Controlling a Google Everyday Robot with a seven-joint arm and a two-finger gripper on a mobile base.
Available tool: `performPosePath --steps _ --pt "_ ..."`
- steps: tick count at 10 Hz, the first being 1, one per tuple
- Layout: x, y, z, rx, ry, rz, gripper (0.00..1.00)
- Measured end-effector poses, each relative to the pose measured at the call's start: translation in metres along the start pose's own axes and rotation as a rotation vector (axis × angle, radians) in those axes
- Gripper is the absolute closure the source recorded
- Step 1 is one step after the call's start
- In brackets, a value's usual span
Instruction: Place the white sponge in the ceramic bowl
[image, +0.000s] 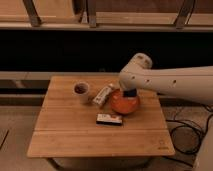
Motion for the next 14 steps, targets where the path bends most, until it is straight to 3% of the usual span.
performPosePath --steps 2,6,9,10,14 --pt "0.004 0.003 0.025 -0.016 -0.006 -0.015 1.00" --pt "0.006 0.006 0.073 -0.111 -0.049 0.025 1.00" --pt "0.019 0.006 0.096 -0.155 -0.037 0.071 0.99" --pt "0.019 0.006 0.095 -0.154 -0.037 0.072 0.94" --pt "0.018 0.008 0.095 -0.157 -0.037 0.069 0.53"
